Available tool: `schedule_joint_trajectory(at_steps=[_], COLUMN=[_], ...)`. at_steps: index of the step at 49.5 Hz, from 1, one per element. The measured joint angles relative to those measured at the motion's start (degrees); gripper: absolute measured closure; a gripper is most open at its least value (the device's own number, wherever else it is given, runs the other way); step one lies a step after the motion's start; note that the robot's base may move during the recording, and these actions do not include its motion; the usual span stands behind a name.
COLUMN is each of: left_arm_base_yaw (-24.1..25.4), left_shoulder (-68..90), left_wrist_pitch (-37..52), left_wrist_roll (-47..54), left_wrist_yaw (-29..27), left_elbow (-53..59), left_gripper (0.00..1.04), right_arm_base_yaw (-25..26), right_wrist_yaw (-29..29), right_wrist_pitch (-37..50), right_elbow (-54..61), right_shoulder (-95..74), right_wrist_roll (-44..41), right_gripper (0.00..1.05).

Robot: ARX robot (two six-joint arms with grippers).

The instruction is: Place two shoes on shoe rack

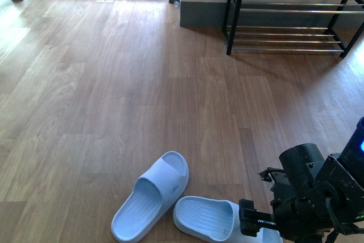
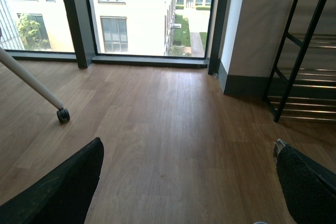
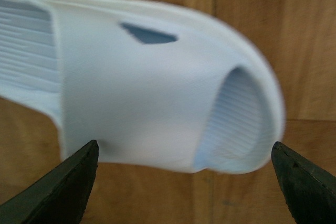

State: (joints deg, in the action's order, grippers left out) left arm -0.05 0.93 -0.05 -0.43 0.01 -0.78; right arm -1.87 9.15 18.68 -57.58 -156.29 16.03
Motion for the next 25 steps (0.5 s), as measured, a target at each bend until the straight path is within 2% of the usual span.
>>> schedule_joint_trajectory(at_steps=[5, 16, 25], left_arm_base_yaw=[0.00, 0.00, 0.00], left_shoulder=[0.00, 0.00, 0.00], left_wrist_pitch=[0.00, 0.00, 0.00], left_wrist_roll=[0.00, 0.00, 0.00], left_wrist_yaw=[0.00, 0.00, 0.00], left_elbow=[0.00, 0.00, 0.00], left_gripper=[0.09, 0.09, 0.09], right_arm_base_yaw=[1.29, 3.06, 3.39], right_wrist_yaw=[6.05, 5.53, 7.21], right_wrist_pitch=[0.63, 0.87, 1.77], right_elbow=[0.42, 0.44, 0.31], right_shoulder=[0.02, 0.11, 0.11], right_wrist_roll=[4.44, 5.42, 5.20], right_gripper=[0.09, 0.09, 0.09])
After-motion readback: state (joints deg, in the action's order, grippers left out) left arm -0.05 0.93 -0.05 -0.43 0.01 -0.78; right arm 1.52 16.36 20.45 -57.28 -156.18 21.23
